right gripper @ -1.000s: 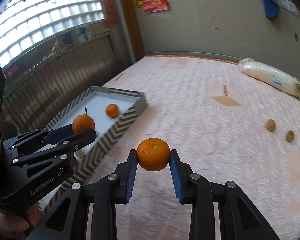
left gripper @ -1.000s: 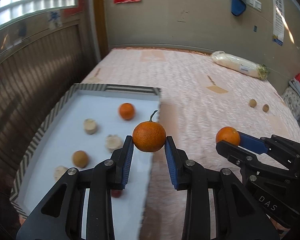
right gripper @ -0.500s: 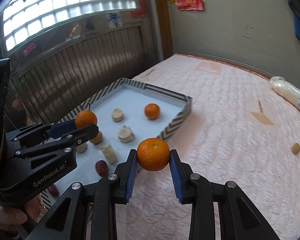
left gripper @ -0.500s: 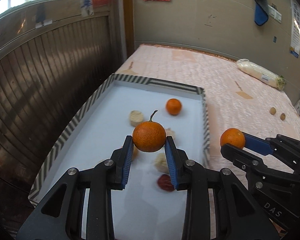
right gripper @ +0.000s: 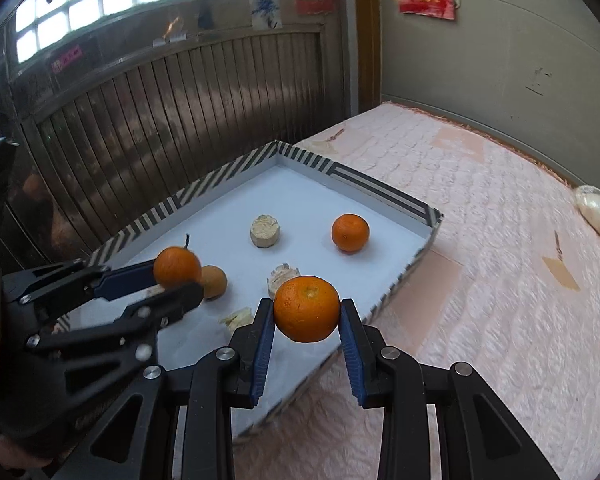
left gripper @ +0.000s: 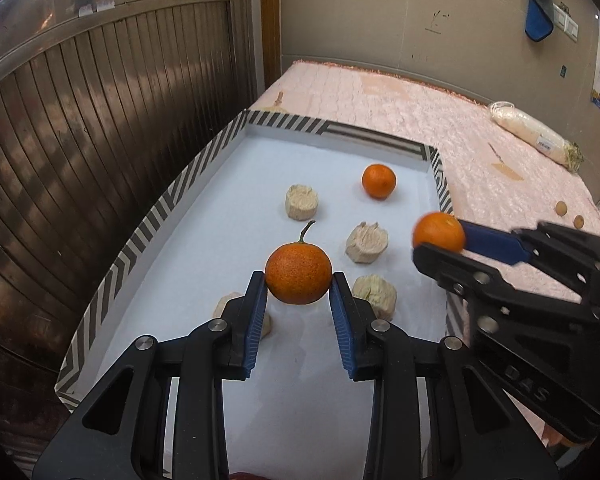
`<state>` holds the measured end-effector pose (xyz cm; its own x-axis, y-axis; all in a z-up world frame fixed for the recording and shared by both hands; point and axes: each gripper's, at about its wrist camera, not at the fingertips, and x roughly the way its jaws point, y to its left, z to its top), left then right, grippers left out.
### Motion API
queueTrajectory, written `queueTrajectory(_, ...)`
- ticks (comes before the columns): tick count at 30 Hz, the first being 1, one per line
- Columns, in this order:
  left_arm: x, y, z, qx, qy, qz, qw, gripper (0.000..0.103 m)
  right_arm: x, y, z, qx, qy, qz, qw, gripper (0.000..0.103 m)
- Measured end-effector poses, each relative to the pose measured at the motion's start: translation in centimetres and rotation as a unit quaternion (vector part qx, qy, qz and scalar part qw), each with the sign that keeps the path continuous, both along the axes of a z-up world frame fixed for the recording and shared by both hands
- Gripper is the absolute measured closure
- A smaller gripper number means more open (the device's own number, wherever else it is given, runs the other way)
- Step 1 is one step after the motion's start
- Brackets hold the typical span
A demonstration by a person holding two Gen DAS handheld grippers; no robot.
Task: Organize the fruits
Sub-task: 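Carry both oranges over the striped tray, then open the left tool to drop its orange while the right releases its orange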
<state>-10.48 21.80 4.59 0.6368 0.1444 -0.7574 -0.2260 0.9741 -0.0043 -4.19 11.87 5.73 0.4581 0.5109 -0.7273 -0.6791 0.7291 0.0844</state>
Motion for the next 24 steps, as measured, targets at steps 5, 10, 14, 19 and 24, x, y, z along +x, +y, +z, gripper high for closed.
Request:
queueTrajectory(5, 0.2, 0.1, -0.5, -0.001, 0.009, -0.001, 1.0, 0.071, 0.9, 1.5, -1.1, -0.024, 0.004, 0.007, 1.0, 0.072)
queueTrajectory(10, 0.4, 0.4, -0.6, -0.001, 0.01, 0.002, 0.9999, 0.071, 1.5, 2.1, -1.6, -0.028, 0.01, 0.01, 0.999, 0.072)
queueTrajectory(14, 0.5, 0.4, -0.6, 0.0, 0.011, 0.002, 0.9999, 0.071, 1.3, 2.4, -1.9, -0.031, 0.009, 0.012, 0.999, 0.072)
queueTrajectory(19, 0.5, 0.5, -0.7, -0.004, 0.013, 0.003, 0.9999, 0.07, 1.4, 2.4, -2.0, -0.029, 0.008, 0.016, 0.999, 0.071)
queueTrajectory(24, 0.3, 0.8, -0.6, -0.005, 0.013, 0.012, 0.9998, 0.052, 0.9, 1.7, -1.6, -0.023, 0.004, 0.013, 1.0, 0.07)
